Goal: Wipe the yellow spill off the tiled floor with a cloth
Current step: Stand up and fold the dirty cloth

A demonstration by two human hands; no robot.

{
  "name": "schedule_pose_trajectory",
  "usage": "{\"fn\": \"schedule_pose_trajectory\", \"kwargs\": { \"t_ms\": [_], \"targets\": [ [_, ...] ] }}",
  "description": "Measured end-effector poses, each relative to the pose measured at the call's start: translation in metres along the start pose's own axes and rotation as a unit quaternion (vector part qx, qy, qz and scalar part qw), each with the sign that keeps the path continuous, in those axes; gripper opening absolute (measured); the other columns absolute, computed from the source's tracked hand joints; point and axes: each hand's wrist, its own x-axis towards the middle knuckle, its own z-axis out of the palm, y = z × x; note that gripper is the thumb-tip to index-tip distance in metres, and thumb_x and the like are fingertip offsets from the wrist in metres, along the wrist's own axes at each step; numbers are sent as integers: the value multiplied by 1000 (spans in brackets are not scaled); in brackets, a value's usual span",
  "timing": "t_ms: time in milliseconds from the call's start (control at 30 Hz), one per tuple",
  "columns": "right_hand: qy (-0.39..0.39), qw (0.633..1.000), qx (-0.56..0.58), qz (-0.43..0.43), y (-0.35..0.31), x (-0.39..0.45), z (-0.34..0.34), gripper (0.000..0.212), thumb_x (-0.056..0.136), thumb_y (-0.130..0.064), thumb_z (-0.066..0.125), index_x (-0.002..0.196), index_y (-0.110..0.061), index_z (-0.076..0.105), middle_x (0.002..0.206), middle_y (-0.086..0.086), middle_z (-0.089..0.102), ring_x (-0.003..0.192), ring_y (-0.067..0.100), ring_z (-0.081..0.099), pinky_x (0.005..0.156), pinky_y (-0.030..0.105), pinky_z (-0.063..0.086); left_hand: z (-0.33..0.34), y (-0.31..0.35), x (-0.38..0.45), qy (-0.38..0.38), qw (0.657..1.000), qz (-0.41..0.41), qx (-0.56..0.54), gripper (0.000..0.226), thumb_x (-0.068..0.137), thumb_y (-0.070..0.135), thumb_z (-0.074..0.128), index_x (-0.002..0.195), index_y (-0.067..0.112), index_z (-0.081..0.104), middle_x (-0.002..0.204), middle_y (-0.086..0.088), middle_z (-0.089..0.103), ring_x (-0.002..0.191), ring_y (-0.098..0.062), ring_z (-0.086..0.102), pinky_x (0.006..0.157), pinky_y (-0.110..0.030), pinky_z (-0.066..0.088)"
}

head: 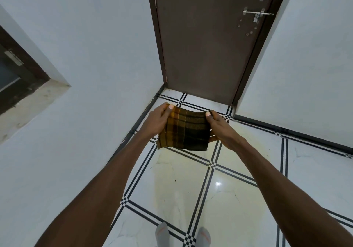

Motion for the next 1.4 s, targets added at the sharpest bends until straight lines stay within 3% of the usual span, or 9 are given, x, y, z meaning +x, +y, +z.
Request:
{"fn": "schedule_pose_trajectory", "kwargs": {
  "t_ms": [233,400,567,767,1000,1067,1133,1233,1400],
  "targets": [
    [-40,995,30,81,5,3,-8,48,103,-39,60,144,-23,40,121,8,64,108,26,68,79,34,59,3,-12,-11,-21,981,-171,-86,53,99,56,56,137,21,50,120,-6,65,116,-26,63,108,-50,50],
    [-96,993,63,34,6,-1,-23,56,89,-13,78,138,-22,53,128,11,65,120,27,64,88,33,57,-3,-16,-18,-60,980,-117,-150,55,89,46,74,137,28,54,120,-9,68,114,-26,66,94,-40,58],
    [-71,984,-153,-57,-6,-8,-21,48,79,-16,89,122,-18,68,121,2,69,115,20,65,93,34,57,0,-5,-23,-75,989,-68,-105,47,82,25,85,124,15,67,115,-4,69,108,-20,66,81,-28,55],
    [36,923,-345,-168,-17,-13,-10,45,84,-6,82,127,-11,71,113,-3,59,107,11,50,90,27,43,8,-2,-24,-37,998,-49,-25,62,77,22,90,133,14,64,126,-5,68,120,-23,63,102,-43,57],
    [52,892,-386,-231,5,-4,4,22,102,-20,63,119,-13,76,103,-1,53,95,18,52,73,20,39,6,-16,-40,28,999,-23,-16,27,92,12,75,119,10,75,107,-15,74,102,-32,70,96,-50,59],
    [33,905,-367,-212,10,-1,9,24,102,-29,64,117,-14,75,117,1,52,114,21,51,90,28,44,-2,-24,-49,26,999,-26,-20,18,96,20,71,110,10,78,96,-25,71,88,-40,69,84,-53,58],
    [-2,944,-287,-163,9,-2,13,31,100,-40,66,120,-17,74,135,1,55,129,17,49,105,34,42,-10,-35,-60,27,998,-39,-33,23,96,30,71,102,9,79,93,-21,68,80,-22,65,73,-38,53],
    [-91,991,-35,-90,3,-17,30,37,102,-41,63,128,-16,71,128,4,72,123,17,64,106,34,49,-22,-47,-87,77,988,-89,-103,37,92,45,74,112,14,77,127,8,60,112,2,59,89,-15,44],
    [-149,981,120,-25,1,-44,97,33,107,-33,53,133,-17,65,124,7,73,119,26,69,92,42,61,-40,-73,-141,134,962,-138,-194,35,98,45,65,108,13,75,103,0,75,103,-19,71,90,-34,58]
  ]
}}
